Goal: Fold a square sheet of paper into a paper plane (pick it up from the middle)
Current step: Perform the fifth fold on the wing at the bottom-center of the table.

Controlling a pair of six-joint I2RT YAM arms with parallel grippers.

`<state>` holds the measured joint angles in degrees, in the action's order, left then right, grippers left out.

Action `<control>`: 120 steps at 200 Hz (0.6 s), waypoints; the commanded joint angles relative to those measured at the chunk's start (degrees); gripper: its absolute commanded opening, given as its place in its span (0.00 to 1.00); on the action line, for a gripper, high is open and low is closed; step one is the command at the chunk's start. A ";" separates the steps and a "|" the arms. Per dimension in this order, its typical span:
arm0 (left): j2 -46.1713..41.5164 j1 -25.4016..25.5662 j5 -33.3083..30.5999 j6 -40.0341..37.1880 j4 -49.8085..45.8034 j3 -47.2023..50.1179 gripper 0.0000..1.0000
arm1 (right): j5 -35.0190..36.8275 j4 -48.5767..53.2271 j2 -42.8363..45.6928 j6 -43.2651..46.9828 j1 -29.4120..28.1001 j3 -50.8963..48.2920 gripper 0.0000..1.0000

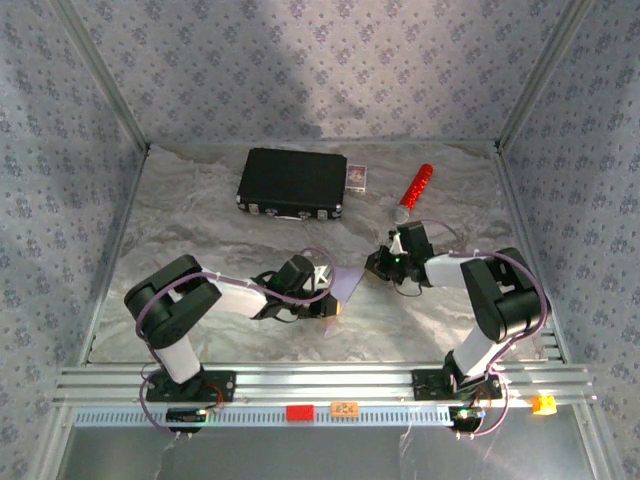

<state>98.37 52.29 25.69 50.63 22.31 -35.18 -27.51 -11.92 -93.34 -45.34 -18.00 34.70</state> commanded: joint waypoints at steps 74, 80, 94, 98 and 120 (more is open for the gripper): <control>3.15 1.55 -2.72 0.17 -8.22 1.80 0.00 | -2.10 6.43 11.14 2.58 -8.12 0.33 0.09; 3.06 1.62 -2.83 0.08 -8.24 1.71 0.00 | -1.43 6.72 11.05 2.01 -9.72 -0.03 0.08; 2.73 1.67 -2.94 0.21 -8.33 1.82 0.00 | -0.23 4.73 11.07 -0.53 -12.38 -2.22 0.05; 2.63 1.67 -2.92 0.11 -8.34 1.83 0.00 | -0.21 3.51 11.03 -1.44 -13.01 -2.94 0.05; 2.18 1.69 -3.28 0.12 -8.67 2.04 0.00 | 0.73 0.15 10.89 -4.93 -15.29 -6.15 0.04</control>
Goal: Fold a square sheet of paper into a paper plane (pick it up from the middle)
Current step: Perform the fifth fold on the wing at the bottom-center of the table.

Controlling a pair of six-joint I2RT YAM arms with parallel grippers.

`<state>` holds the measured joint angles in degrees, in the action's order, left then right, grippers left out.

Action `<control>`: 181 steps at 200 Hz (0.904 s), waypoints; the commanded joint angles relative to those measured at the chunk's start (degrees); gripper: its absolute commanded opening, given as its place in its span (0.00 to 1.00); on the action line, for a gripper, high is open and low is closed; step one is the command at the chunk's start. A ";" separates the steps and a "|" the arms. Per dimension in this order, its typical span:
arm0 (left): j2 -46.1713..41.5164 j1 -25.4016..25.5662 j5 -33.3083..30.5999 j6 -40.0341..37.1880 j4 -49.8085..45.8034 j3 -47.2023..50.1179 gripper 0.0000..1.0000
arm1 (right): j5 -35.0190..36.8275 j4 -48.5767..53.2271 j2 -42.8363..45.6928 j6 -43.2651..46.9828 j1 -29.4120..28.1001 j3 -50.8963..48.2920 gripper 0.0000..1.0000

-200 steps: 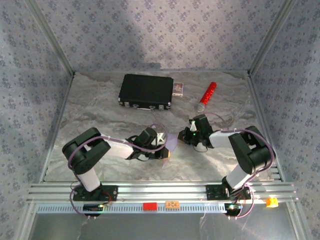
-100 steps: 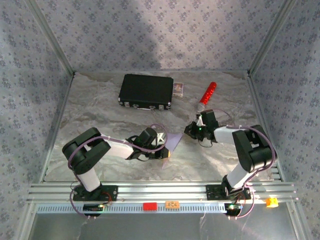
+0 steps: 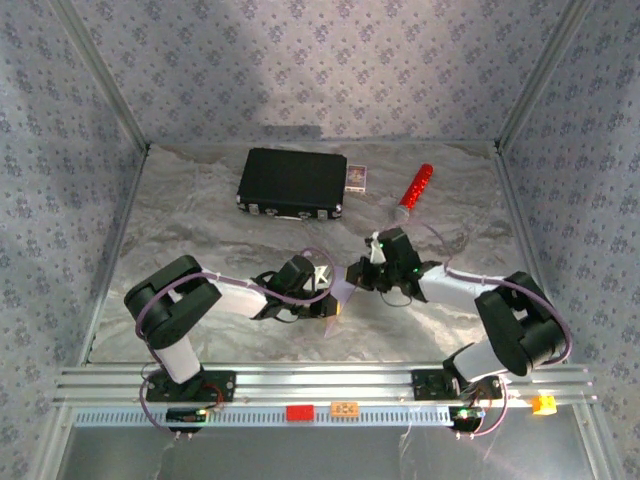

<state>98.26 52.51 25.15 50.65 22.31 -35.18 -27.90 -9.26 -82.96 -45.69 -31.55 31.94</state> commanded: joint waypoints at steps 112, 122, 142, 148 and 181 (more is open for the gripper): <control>1.78 1.59 -2.99 0.13 -8.86 2.22 0.00 | 1.59 -7.46 -2.54 -7.13 -5.76 -6.67 0.03; 1.60 1.54 -3.08 0.10 -8.83 2.23 0.00 | 2.88 -7.07 -3.32 -6.86 -5.59 -7.67 0.03; 1.52 1.56 -3.02 -0.10 -9.21 2.22 0.00 | 4.02 -8.67 -4.74 -7.29 -4.80 -9.90 0.03; 1.51 1.59 -3.04 -0.12 -9.23 2.27 0.00 | 4.25 -8.74 -4.84 -7.18 -4.46 -10.30 0.03; 1.53 1.54 -3.16 -0.46 -9.76 2.22 0.00 | 2.82 -8.16 -4.54 -5.80 -3.14 -8.59 0.03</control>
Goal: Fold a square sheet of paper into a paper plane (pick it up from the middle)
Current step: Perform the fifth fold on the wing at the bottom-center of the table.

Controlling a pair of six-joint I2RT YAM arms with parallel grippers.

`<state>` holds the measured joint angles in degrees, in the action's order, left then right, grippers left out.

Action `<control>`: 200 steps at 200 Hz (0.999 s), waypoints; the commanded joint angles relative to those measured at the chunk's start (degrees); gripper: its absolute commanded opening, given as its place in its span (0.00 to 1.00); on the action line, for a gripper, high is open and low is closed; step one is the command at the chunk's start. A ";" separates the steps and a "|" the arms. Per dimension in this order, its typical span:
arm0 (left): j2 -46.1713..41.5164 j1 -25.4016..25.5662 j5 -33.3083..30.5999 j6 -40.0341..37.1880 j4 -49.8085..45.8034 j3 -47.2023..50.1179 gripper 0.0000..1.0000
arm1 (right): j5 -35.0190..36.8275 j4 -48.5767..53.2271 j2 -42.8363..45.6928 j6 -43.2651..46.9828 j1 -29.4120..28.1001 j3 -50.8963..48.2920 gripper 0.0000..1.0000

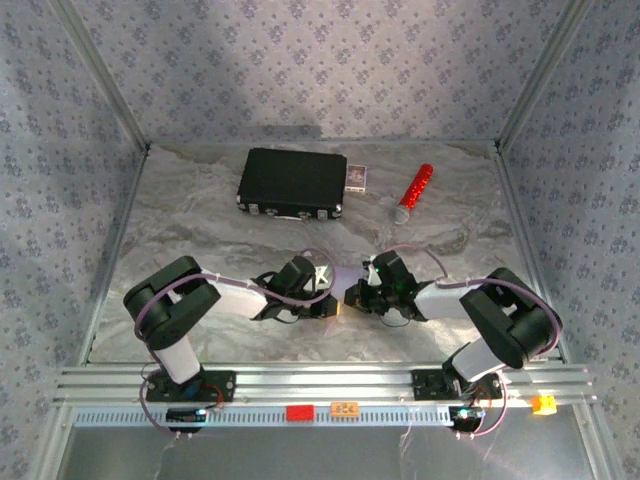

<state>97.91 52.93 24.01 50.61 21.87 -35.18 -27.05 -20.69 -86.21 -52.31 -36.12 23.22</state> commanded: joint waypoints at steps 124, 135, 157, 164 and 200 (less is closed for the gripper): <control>1.76 1.13 -2.04 -0.51 -9.39 2.34 0.00 | -1.67 -1.24 -6.55 1.93 5.39 3.25 0.04; 1.74 1.11 -2.14 -0.51 -9.48 2.46 0.00 | -2.26 -2.25 -7.39 2.49 7.20 2.71 0.04; 1.94 1.13 -1.96 -0.55 -9.56 2.56 0.00 | -4.31 -3.50 -8.38 3.28 11.19 3.19 0.05; 2.02 1.13 -1.97 -0.59 -9.56 2.48 0.00 | -4.41 -2.77 -8.68 3.98 12.23 3.81 0.05; 1.85 1.13 -2.10 -0.54 -9.65 2.22 0.00 | -5.56 -0.29 -9.15 5.90 16.74 6.91 0.06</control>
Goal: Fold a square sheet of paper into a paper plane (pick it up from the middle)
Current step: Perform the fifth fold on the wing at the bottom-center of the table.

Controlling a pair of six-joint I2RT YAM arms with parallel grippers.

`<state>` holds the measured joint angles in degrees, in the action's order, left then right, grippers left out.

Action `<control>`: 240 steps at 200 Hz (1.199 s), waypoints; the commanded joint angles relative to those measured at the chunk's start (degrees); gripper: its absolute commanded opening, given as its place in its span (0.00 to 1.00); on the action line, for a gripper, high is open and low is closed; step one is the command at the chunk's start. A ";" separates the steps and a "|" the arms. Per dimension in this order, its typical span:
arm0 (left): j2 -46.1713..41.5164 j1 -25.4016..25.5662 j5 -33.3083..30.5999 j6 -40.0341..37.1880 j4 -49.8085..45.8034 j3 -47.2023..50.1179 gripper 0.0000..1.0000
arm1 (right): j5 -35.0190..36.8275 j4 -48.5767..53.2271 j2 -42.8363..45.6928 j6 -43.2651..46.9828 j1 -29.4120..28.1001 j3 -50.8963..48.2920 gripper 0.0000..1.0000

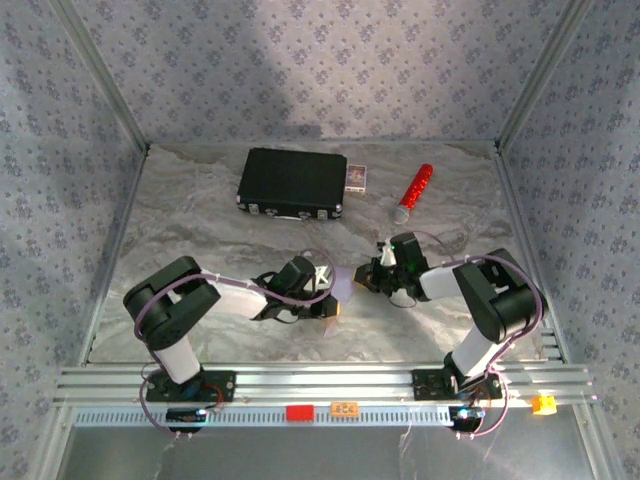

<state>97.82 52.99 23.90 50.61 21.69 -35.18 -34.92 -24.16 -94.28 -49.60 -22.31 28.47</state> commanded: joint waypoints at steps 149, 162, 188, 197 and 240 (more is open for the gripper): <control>-0.16 1.07 -2.11 -1.22 -10.18 1.26 0.00 | 6.28 2.06 6.76 -1.55 -9.80 -2.89 0.06; -0.56 1.12 -1.97 -1.28 -10.25 1.12 0.00 | 7.27 2.57 5.70 -0.99 -9.36 -2.90 0.05; -1.55 1.06 -1.81 -1.78 -10.69 0.58 0.01 | 8.52 5.26 3.96 1.13 -8.35 -2.36 0.04; -1.80 1.06 -1.66 -2.04 -11.25 0.05 0.01 | 8.30 5.43 3.26 1.36 -8.09 -2.27 0.03; -4.46 1.06 -1.55 -2.99 -13.64 -3.68 0.03 | 8.88 6.99 2.94 1.89 -8.43 -2.28 0.03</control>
<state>95.74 53.56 23.05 49.50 15.09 -36.45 -29.78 -20.95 -89.54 -49.52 -30.72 25.80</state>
